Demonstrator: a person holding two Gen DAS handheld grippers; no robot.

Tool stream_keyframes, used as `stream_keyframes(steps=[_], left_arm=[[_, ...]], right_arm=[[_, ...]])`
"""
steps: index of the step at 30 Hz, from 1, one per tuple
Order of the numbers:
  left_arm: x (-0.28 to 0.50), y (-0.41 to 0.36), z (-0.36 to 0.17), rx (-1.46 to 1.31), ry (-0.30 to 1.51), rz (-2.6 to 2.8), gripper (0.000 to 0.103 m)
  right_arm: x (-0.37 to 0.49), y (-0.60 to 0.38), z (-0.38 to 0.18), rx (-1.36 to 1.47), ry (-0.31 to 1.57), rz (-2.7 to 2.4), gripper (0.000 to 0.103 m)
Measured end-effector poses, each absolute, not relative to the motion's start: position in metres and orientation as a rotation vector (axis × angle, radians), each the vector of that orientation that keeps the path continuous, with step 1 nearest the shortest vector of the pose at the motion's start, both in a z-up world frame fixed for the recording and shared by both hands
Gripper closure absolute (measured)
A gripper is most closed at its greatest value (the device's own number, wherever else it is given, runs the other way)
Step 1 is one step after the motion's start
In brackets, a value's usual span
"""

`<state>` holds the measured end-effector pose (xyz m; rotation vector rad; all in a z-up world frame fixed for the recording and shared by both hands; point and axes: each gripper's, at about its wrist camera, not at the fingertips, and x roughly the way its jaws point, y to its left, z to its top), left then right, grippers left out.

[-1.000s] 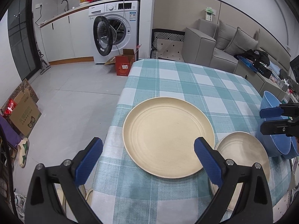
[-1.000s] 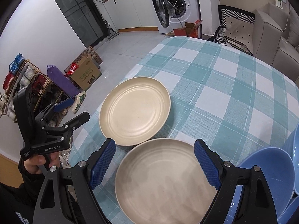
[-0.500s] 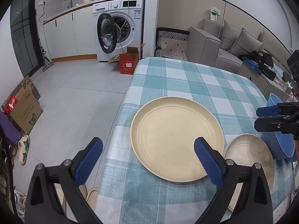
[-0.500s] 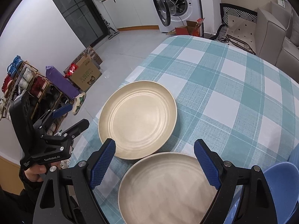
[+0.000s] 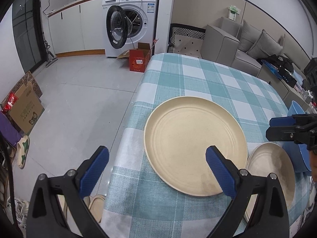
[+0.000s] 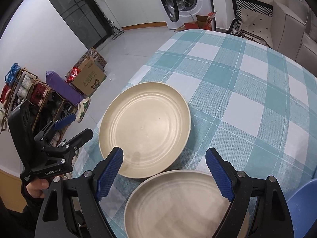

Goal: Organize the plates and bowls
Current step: 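Move both tools back from the blue bowls toward another beige plate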

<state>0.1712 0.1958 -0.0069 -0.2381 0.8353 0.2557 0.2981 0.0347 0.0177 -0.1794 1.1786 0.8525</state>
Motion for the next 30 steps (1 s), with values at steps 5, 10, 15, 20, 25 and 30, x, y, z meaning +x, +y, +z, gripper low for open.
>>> stream_keyframes(steps=[5,10,15,20,25,30], left_arm=[[0.175,0.201,-0.012,-0.251,0.847,0.263,0.004],[0.182,0.203,-0.020,-0.246,0.865,0.267,0.004],[0.187,0.203,-0.028,-0.235,0.883,0.270,0.004],[0.192,0.205,-0.035,-0.239,0.901,0.271,0.004],[0.196,0.204,-0.041,-0.232,0.916,0.268,0.005],[0.199,0.204,-0.048,-0.230,0.933,0.257,0.006]], right_arm=[[0.306,0.040,0.010,-0.171,1.192,0.842,0.015],[0.312,0.045,-0.005,-0.159,1.216,0.828,0.016],[0.318,0.051,-0.019,-0.149,1.245,0.816,0.018],[0.319,0.058,-0.027,-0.167,1.253,0.820,0.019],[0.321,0.063,-0.036,-0.168,1.266,0.813,0.019],[0.322,0.067,-0.046,-0.176,1.283,0.799,0.022]])
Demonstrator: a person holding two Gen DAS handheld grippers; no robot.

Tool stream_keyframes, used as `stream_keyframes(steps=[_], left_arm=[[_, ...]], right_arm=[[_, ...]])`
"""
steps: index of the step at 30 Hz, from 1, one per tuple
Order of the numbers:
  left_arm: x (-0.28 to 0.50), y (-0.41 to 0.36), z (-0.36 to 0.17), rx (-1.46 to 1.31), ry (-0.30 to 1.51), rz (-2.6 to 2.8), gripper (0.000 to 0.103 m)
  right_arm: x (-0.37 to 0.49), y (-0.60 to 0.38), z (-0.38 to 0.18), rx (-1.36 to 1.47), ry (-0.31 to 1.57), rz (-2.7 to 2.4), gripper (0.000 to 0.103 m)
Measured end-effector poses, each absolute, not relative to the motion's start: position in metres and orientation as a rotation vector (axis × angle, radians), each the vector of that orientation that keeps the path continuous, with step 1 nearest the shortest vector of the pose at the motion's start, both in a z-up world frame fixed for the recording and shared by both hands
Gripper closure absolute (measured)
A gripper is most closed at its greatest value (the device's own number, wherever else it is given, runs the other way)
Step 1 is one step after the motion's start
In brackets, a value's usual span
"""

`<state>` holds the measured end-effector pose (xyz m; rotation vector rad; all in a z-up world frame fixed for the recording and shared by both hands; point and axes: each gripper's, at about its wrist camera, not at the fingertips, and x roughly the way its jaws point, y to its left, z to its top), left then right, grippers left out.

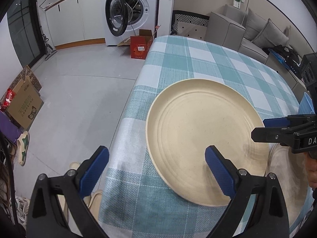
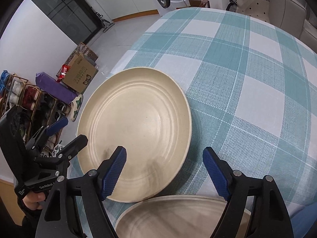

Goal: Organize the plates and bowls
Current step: 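Move both tools back from the blue bowls toward another beige plate, then close the left gripper on the beige plate rim while the right gripper closes beside it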

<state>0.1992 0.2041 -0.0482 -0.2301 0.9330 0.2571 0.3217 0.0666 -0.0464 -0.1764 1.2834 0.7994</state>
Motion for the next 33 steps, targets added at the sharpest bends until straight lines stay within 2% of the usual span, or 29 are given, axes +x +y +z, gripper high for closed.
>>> stream_keyframes(steps=[8,16,18,23,28,33], left_arm=[[0.203,0.202,-0.055,-0.225,0.952,0.246,0.008],[0.208,0.198,-0.060,-0.231,0.969,0.218,0.018],[0.209,0.196,-0.060,-0.232,0.968,0.210,0.023],[0.210,0.195,-0.062,-0.249,0.978,0.182,0.044],[0.208,0.195,-0.064,-0.253,0.981,0.175,0.052],[0.206,0.195,-0.064,-0.253,0.985,0.180,0.059]], right_arm=[[0.323,0.070,-0.054,-0.187,1.292,0.799,0.023],[0.324,0.070,-0.058,-0.191,1.292,0.808,0.028],[0.324,0.070,-0.058,-0.191,1.287,0.808,0.030],[0.321,0.070,-0.058,-0.215,1.275,0.801,0.039],[0.321,0.068,-0.057,-0.219,1.272,0.799,0.046],[0.320,0.068,-0.056,-0.219,1.274,0.813,0.059]])
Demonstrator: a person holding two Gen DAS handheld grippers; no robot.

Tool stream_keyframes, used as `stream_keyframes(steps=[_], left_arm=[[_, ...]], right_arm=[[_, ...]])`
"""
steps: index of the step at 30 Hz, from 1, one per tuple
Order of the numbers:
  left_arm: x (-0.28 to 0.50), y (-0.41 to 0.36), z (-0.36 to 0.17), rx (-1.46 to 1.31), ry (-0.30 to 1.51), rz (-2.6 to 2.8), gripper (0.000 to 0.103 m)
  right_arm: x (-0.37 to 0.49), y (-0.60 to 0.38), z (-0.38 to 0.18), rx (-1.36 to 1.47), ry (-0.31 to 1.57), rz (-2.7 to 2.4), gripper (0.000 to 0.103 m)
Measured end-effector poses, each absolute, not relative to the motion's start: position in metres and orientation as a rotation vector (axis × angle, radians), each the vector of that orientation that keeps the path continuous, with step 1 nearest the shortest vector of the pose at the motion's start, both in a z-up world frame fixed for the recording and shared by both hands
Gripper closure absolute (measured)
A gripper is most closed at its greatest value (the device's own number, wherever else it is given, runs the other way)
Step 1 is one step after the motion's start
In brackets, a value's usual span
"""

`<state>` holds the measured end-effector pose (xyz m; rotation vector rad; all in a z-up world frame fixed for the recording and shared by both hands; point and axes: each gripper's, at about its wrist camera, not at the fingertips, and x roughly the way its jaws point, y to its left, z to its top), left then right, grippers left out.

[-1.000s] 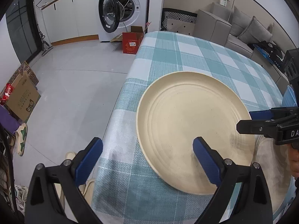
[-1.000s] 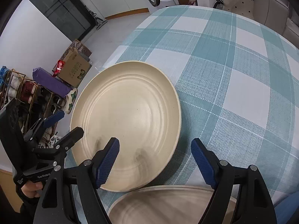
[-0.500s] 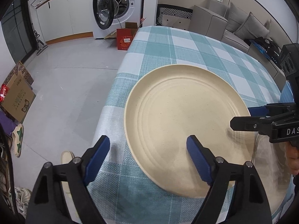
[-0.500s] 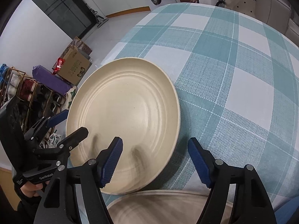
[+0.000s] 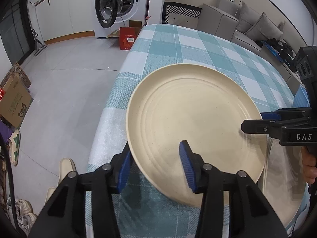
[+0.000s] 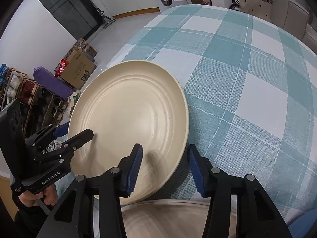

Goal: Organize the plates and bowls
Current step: 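Close the left gripper on the beige plate rim while the right gripper closes beside it, then lift the beige plate and carry it toward the plates by the blue bowls with both grippers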

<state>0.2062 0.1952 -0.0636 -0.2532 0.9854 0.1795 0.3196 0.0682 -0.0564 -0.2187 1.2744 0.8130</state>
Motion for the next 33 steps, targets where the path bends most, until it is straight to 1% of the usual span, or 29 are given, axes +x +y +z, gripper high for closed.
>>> stream_keyframes(steps=[1,5,9,20,33], left_arm=[[0.207,0.195,-0.064,-0.252,0.986,0.181,0.060],[0.205,0.196,-0.063,-0.249,0.991,0.192,0.063],[0.205,0.196,-0.063,-0.246,0.993,0.200,0.066],[0.201,0.196,-0.056,-0.239,0.977,0.210,0.067],[0.199,0.193,-0.044,-0.231,0.955,0.211,0.068]], right_arm=[[0.318,0.069,-0.056,-0.220,1.277,0.820,0.061],[0.318,0.070,-0.057,-0.223,1.273,0.811,0.062],[0.319,0.069,-0.057,-0.211,1.284,0.807,0.067],[0.319,0.067,-0.056,-0.179,1.303,0.823,0.068],[0.315,0.064,-0.049,-0.187,1.279,0.829,0.068]])
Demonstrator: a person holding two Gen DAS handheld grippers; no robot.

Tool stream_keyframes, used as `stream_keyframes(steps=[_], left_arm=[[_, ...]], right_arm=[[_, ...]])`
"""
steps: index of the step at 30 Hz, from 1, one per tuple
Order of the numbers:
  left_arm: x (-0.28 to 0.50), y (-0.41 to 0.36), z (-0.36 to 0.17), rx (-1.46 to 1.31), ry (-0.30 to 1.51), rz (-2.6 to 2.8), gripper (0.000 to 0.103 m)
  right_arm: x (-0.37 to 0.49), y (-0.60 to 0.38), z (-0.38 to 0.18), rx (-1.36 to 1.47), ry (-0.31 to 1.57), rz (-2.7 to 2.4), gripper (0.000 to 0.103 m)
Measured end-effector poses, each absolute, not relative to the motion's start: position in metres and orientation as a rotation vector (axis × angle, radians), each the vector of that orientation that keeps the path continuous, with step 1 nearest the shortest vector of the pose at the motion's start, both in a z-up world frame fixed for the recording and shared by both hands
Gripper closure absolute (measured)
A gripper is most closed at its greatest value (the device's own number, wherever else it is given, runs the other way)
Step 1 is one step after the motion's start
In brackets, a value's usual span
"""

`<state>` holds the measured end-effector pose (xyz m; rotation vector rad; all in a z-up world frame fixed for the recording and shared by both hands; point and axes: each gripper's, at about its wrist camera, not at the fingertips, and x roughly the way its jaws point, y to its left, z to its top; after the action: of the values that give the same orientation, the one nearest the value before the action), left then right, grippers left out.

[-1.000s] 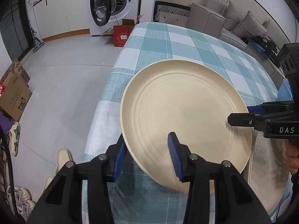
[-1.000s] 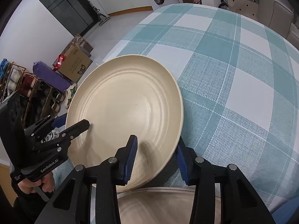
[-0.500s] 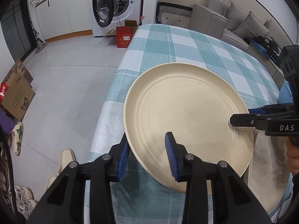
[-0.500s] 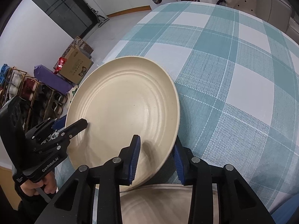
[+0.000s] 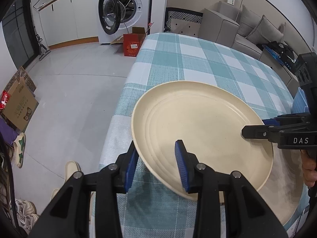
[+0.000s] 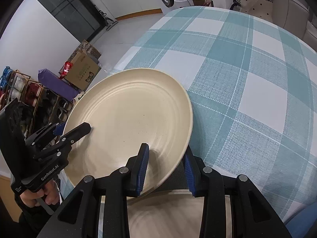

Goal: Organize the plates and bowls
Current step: 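Lift the beige plate and carry it toward the plates by the blue bowls with both grippers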

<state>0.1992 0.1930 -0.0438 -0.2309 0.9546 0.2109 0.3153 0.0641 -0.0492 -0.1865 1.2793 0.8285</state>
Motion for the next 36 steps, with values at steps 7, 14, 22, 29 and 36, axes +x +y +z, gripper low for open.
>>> stream_keyframes(steps=[7,14,22,29,36], left_arm=[[0.197,0.188,-0.044,-0.229,0.948,0.202,0.068],[0.194,0.182,-0.033,-0.209,0.910,0.200,0.068],[0.190,0.177,-0.021,-0.195,0.878,0.193,0.068],[0.188,0.170,-0.011,-0.175,0.855,0.185,0.068],[0.187,0.159,-0.002,-0.150,0.840,0.172,0.068]], right_arm=[[0.313,0.060,-0.050,-0.196,1.264,0.830,0.068],[0.308,0.056,-0.039,-0.207,1.221,0.829,0.068],[0.305,0.049,-0.026,-0.214,1.175,0.827,0.068],[0.299,0.039,-0.014,-0.214,1.143,0.818,0.068],[0.293,0.028,-0.004,-0.224,1.106,0.801,0.068]])
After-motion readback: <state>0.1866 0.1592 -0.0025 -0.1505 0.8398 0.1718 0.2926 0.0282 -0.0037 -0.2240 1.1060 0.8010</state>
